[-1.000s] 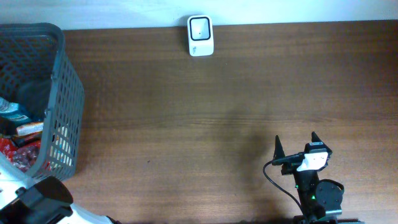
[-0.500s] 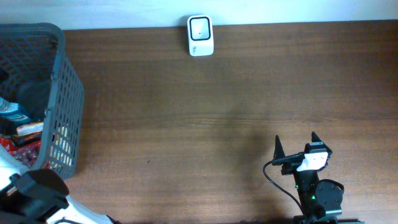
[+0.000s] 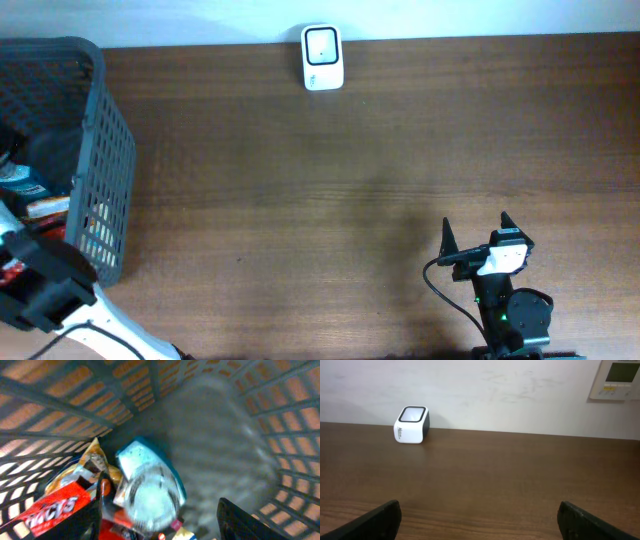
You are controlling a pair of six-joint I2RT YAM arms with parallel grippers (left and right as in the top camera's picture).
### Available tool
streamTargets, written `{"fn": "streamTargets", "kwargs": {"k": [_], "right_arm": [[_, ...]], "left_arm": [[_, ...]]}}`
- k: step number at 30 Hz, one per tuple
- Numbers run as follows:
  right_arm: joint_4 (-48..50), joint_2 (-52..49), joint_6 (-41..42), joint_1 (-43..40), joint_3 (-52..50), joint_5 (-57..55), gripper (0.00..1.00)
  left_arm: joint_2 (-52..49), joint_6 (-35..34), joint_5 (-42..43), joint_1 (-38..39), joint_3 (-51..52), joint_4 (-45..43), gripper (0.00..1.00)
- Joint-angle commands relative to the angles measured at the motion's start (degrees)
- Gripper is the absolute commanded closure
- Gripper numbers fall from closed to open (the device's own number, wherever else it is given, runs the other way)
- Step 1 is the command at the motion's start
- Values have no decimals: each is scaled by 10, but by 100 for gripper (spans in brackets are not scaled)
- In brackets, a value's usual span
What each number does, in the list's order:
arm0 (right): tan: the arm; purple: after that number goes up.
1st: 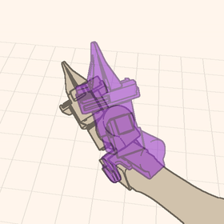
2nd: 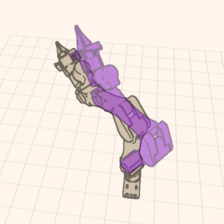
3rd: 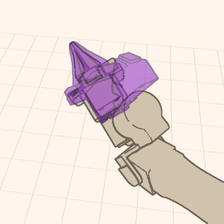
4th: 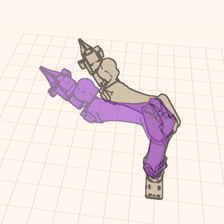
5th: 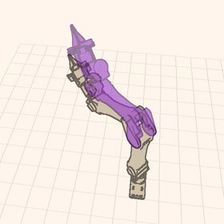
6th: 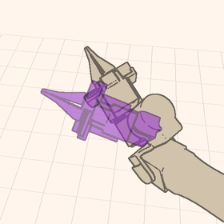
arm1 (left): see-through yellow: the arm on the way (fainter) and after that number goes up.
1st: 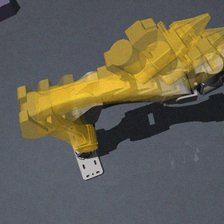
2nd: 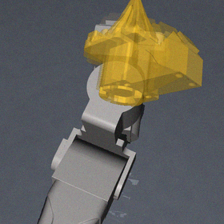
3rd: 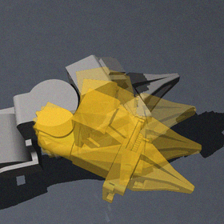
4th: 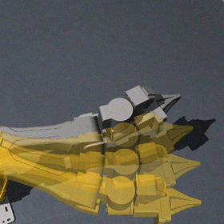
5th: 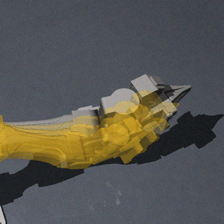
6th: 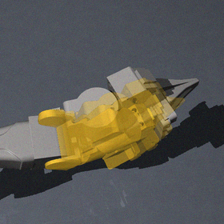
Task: Scan the item barcode
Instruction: 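Grasp the teal mouthwash bottle in the basket with the left gripper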
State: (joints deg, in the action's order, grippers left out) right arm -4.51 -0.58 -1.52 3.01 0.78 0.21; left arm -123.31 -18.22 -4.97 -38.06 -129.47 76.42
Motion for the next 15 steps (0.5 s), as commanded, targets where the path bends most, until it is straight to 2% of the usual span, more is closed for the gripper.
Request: {"fn": "streamTargets", "kwargs": {"k": [1,4,5,6,8,12,14,15], "right_arm": [[-2,4,2,3,-5,-3,2],[-2,4,2,3,-5,-3,2],[-2,4,2,4,-5,-3,2],[-2,4,2,3,-4,-3,2],[-2,4,2,3,-5,-3,2],[-2,4,2,3,-5,-3,2],[-2,4,2,3,-5,-3,2],[-2,4,2,3,-5,-3,2]], "left_arm": [[-37,17,-4,-3,1,-17,26],[-38,36,-4,-3,1,-37,27],[-38,35,-4,-3,1,-38,29],[-38,35,-4,-3,1,-39,36],[-38,35,-2,-3,1,-40,57],[-38,35,21,-3,1,-39,57],[-38,35,26,-3,1,-39,62],[-38,35,26,-3,0,-37,69]]}}
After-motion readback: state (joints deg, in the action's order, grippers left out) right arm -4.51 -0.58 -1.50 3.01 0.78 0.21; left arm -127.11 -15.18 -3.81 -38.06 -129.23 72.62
